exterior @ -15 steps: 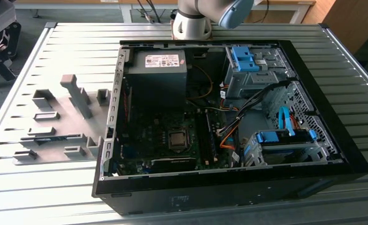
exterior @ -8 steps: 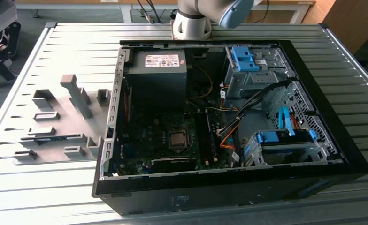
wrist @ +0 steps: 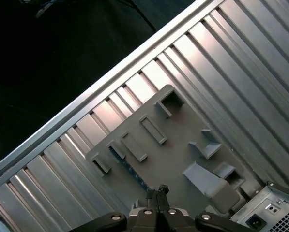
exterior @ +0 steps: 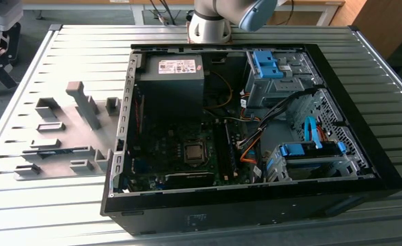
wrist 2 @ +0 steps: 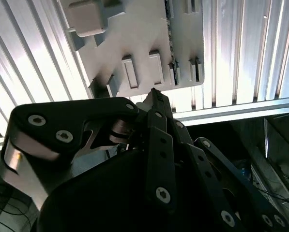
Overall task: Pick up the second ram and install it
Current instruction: 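Pick up the second ram and move it above second insertion slot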
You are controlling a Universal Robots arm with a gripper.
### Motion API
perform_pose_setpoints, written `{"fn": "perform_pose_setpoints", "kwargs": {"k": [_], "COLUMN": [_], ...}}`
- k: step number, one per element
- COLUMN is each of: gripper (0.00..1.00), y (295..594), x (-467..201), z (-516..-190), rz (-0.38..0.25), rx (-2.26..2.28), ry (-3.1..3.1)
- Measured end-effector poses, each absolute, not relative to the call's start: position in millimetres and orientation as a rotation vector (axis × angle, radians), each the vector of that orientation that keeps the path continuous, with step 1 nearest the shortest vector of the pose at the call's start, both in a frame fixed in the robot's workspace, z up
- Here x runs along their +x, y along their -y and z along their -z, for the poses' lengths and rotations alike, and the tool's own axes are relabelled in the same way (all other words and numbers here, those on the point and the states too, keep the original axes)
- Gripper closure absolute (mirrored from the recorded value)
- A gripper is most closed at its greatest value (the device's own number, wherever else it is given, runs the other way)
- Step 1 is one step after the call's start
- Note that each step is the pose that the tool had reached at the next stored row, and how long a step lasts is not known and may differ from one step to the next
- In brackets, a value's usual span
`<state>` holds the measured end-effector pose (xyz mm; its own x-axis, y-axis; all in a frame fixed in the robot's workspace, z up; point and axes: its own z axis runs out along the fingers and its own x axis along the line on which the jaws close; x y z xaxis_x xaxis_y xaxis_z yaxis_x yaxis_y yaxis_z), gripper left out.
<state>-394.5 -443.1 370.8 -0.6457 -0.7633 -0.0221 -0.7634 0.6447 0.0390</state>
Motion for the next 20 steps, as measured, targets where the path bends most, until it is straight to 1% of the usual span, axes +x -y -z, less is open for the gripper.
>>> {"fn": "perform_pose_setpoints", "kwargs": {"k": [6,20], "gripper": [0.90,0.90], "y": [443.1,443.0], "x": [-394.5,-394.5], "z": [-370.8,-370.8], "rz": [-0.070,-0.070], "rx": [-1.387,-1.392], "ry": [-2.815,-2.813]}}
